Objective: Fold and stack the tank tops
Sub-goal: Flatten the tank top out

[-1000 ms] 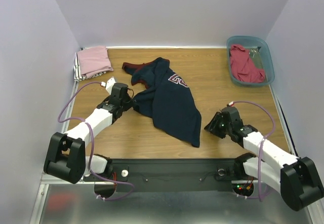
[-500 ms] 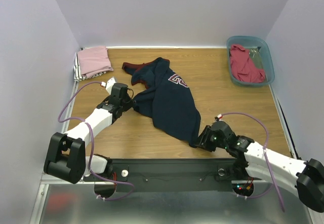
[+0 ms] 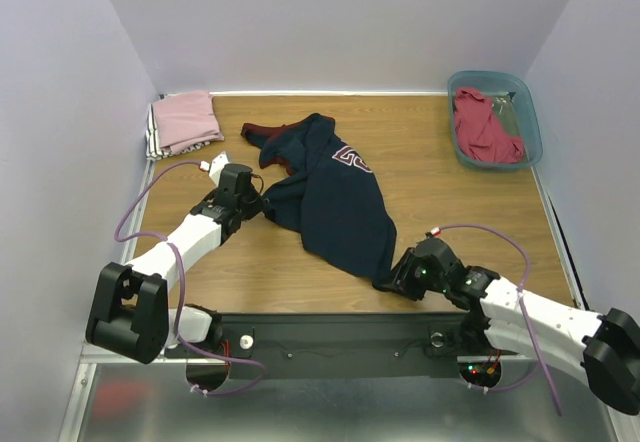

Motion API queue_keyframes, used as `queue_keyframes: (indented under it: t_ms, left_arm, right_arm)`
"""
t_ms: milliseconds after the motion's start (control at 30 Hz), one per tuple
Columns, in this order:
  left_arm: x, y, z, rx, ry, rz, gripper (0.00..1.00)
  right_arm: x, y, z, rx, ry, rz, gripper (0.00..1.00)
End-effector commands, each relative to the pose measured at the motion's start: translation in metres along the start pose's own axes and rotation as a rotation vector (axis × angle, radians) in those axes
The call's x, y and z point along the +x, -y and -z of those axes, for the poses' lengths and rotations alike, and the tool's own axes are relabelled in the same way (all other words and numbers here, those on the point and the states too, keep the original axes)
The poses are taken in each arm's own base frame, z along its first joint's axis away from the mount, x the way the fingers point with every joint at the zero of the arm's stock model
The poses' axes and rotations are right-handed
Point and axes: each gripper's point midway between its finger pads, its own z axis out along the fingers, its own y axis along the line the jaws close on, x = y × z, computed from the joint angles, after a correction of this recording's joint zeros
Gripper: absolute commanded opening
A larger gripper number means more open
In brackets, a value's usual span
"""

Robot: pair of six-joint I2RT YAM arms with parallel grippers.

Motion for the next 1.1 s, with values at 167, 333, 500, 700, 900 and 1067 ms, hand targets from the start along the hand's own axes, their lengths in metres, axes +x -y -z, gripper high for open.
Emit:
queue_keyframes:
  t_ms: [167,333,500,700,900,1067]
  left_arm:
    - [-0.018,0.016,0.013,0.059,0.046,-0.005,0.0]
    - [-0.024,0.019,0.02,0.074,0.061,-0.015,0.0]
    - [-0.05,0.029,0.046,0.093,0.123,-0.056,0.0]
    - [-0.12,0.069,0.117,0.208,0.294,-0.055,0.0]
    - [-0.195,0.121,0.222,0.383,0.495,-0.025,0.0]
    - [-0.249,0.151,0.33,0.546,0.684,0.045,0.0]
  right_arm:
    - [0.0,0.073,-0.013,0.276,0.048,0.012,0.25]
    - [-0.009,0.055,-0.009,0.226,0.078,0.034,0.0]
    - [-0.059,-0.027,0.033,0.089,0.256,0.088,0.0]
    - [-0.15,-0.146,0.146,-0.025,0.622,0.211,0.0]
    - [-0.217,-0.24,0.274,-0.132,0.95,0.251,0.0]
    - [-0.245,-0.281,0.377,-0.22,1.155,0.241,0.0]
